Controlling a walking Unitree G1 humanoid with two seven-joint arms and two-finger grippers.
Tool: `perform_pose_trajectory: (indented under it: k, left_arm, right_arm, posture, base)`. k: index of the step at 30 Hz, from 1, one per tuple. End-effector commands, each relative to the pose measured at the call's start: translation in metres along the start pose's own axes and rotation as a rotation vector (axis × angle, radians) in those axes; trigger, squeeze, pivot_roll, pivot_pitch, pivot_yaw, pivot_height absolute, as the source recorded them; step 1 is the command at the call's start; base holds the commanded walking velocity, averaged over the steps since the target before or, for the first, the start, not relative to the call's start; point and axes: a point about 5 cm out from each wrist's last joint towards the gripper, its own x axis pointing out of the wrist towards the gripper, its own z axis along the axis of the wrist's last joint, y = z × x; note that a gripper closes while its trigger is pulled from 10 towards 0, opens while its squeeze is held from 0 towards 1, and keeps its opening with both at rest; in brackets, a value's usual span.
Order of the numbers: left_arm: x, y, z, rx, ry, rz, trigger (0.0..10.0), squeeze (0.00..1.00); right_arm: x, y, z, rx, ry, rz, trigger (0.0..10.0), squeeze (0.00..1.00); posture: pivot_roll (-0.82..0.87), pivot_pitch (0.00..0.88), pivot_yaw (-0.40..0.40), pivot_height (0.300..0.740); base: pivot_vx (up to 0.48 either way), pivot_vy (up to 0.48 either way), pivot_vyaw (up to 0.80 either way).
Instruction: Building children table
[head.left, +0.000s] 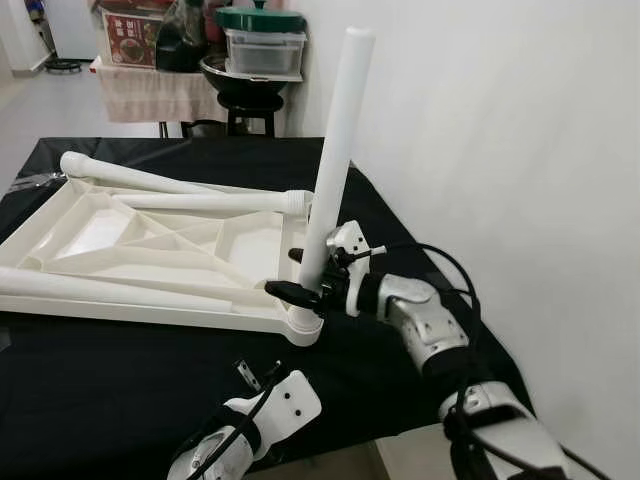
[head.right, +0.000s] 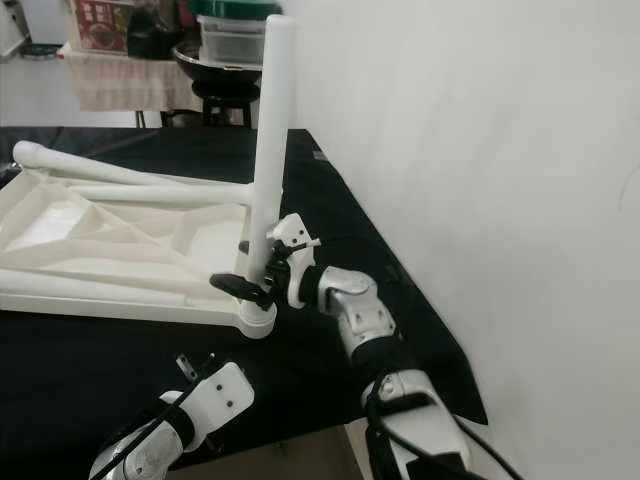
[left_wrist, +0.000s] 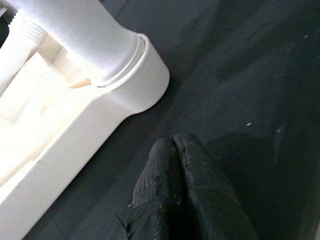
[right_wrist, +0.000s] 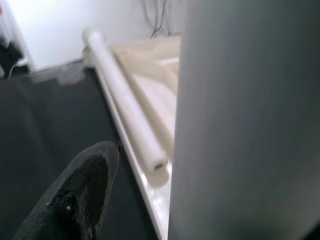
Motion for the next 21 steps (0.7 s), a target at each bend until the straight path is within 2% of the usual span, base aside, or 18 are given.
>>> perform_pose_trajectory:
  k: [1,3,4,10,16,19,20,21]
  left_arm:
    - [0.001,-0.003,0.0,-0.009,0.0,-0.004,10.0,0.0]
    - [0.001,-0.003,0.0,-0.009,0.0,-0.004,10.0,0.0]
    - [0.0,-0.003,0.0,-0.01,0.001,-0.004,10.0,0.0]
    - [-0.002,-0.004,0.0,-0.009,0.0,-0.003,10.0,0.0]
    - [-0.002,-0.004,0.001,-0.009,-0.001,-0.003,10.0,0.0]
    - [-0.003,-0.005,0.001,-0.008,-0.002,-0.003,10.0,0.0]
    - [-0.005,-0.005,0.001,-0.007,-0.003,-0.002,10.0,0.0]
    - [-0.005,-0.005,0.001,-0.007,-0.003,-0.002,10.0,0.0]
  right_arm:
    - [0.004,0.0,0.0,0.001,0.046,0.048,10.0,0.0]
    - [0.004,-0.003,0.002,0.012,0.051,0.05,10.0,0.0]
    - [0.003,-0.005,0.003,0.043,0.053,0.055,0.0,0.0]
    - [-0.004,-0.011,-0.009,0.075,0.088,0.015,0.0,0.0]
    - [-0.01,-0.01,-0.02,0.061,0.086,-0.016,0.0,0.0]
    - [-0.012,-0.013,-0.021,0.029,0.098,-0.1,0.0,0.0]
    - [-0.011,-0.016,-0.025,0.054,0.084,-0.247,0.0,0.0]
    - [-0.011,-0.016,-0.025,0.054,0.084,-0.247,0.0,0.0]
  posture:
    - [0.2,0.0,-0.16,0.74]
    - [0.2,0.0,-0.16,0.74]
    - [0.2,0.0,-0.159,0.74]
    - [0.21,0.0,-0.156,0.74]
    - [0.2,0.0,-0.149,0.74]
    - [0.19,0.0,-0.152,0.74]
    - [0.17,0.0,-0.154,0.74]
    - [0.17,0.0,-0.154,0.74]
  base:
    - [0.0,0.0,0.0]
    - [0.0,0.0,0.0]
    - [0.0,0.0,0.0]
    - [0.0,0.0,0.0]
    - [0.0,0.0,0.0]
    - [0.0,0.0,0.0]
    - [0.0,0.0,0.0]
    - [0.0,0.0,0.0]
